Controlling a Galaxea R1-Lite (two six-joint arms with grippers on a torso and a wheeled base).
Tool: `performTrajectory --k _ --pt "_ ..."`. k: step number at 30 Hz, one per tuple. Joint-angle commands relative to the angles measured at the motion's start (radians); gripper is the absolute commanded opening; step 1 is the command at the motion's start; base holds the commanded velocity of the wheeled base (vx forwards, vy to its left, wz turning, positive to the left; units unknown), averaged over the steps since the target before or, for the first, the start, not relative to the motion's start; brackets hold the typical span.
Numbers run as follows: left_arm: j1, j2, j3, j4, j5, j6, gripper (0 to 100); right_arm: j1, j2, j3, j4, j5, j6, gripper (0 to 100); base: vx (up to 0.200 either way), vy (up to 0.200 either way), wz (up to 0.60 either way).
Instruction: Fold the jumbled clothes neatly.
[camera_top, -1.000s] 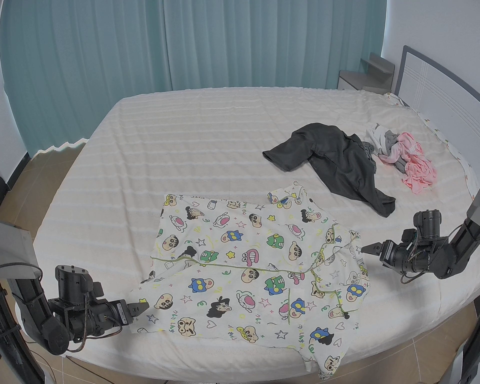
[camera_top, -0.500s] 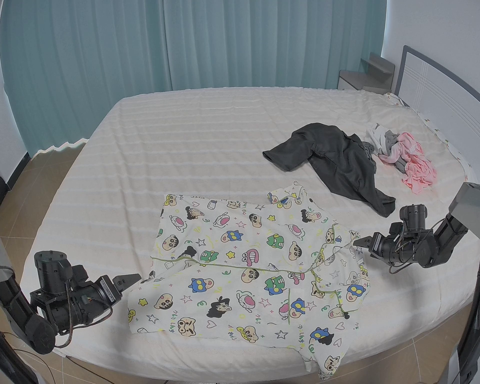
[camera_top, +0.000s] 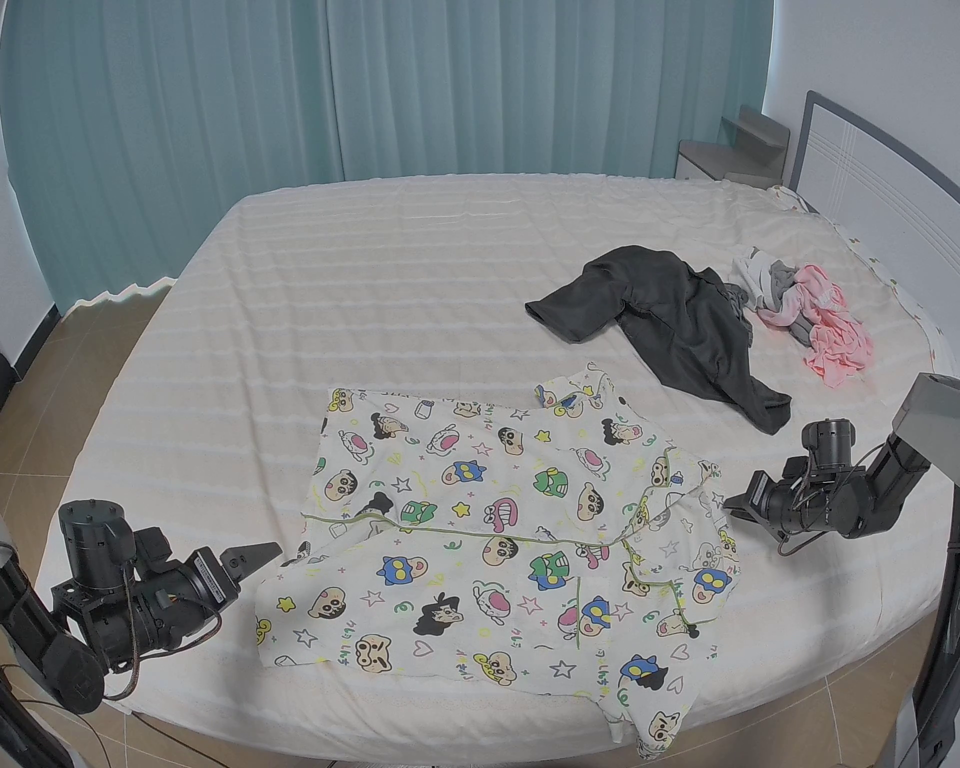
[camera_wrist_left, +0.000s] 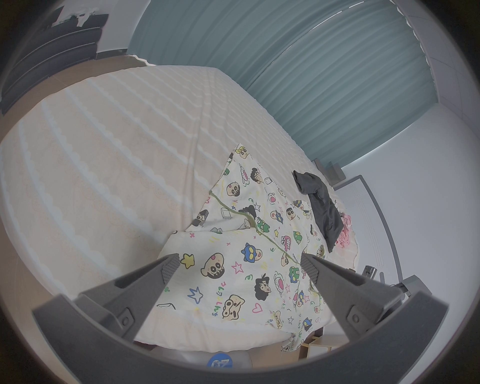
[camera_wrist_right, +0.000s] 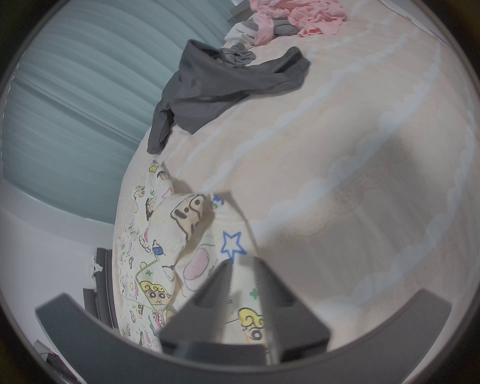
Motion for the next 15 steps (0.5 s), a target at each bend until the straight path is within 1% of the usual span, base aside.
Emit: performTrajectory --k 1,7,11,12,13,14,15 --pt "0.000 -0.003 0.005 0.000 0.000 -0.001 100 -0.019 -0.002 0.003 -0.001 0.001 0.004 100 0.000 0.000 0.00" --pt "0.000 0.000 0.005 0.000 -0.001 -0.001 100 -0.011 0.013 -0.006 -0.007 0.011 0.016 100 0.000 0.000 0.00" --pt "0.000 0.002 0.005 0.001 -0.001 -0.001 100 -0.006 0.018 -0.010 -0.010 0.034 0.063 100 0.000 0.000 0.00" --pt "0.000 0.002 0.005 0.001 -0.001 -0.001 100 -0.006 0.018 -0.010 -0.010 0.034 0.063 100 0.000 0.000 0.00" --pt "0.000 0.005 0.005 0.000 -0.001 -0.001 100 -0.003 0.022 -0.029 -0.010 0.054 0.119 100 0.000 0.000 0.00" --pt "0.000 0.005 0.005 0.000 -0.001 -0.001 100 -0.003 0.022 -0.029 -0.010 0.054 0.119 100 0.000 0.000 0.00" --pt "0.000 0.005 0.005 0.000 -0.001 -0.001 100 -0.002 0.033 -0.047 -0.010 0.056 0.163 100 0.000 0.000 0.00"
